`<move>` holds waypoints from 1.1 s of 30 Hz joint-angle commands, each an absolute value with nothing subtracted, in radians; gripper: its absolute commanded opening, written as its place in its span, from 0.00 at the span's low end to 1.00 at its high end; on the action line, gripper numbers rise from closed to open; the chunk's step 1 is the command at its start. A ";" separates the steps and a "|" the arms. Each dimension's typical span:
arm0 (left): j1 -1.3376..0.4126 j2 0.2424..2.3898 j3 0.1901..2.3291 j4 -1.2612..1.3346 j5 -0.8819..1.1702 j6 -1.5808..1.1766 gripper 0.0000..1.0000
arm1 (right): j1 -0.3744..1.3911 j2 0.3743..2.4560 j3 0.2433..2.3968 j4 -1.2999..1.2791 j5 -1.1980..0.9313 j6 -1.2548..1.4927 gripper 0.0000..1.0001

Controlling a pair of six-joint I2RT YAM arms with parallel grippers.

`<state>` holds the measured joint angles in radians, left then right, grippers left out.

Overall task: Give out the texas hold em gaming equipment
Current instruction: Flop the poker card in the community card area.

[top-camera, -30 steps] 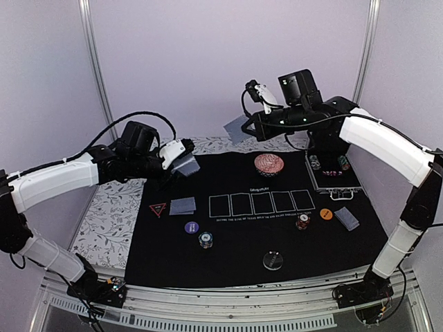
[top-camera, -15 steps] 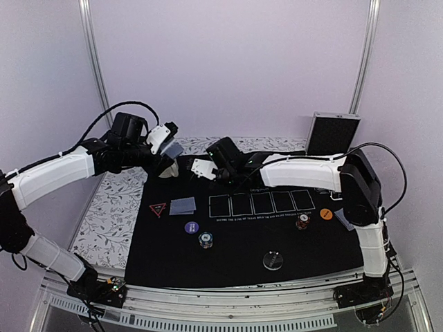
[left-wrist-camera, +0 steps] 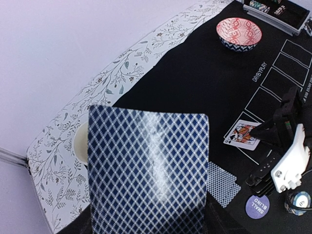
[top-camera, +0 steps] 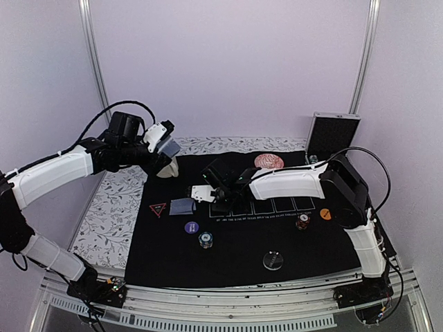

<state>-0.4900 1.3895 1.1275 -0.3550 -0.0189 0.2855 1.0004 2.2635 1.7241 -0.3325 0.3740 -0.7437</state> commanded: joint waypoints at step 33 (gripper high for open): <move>-0.472 1.354 1.157 -0.334 0.024 0.280 0.57 | 1.008 2.361 1.787 -0.529 0.170 -0.685 0.02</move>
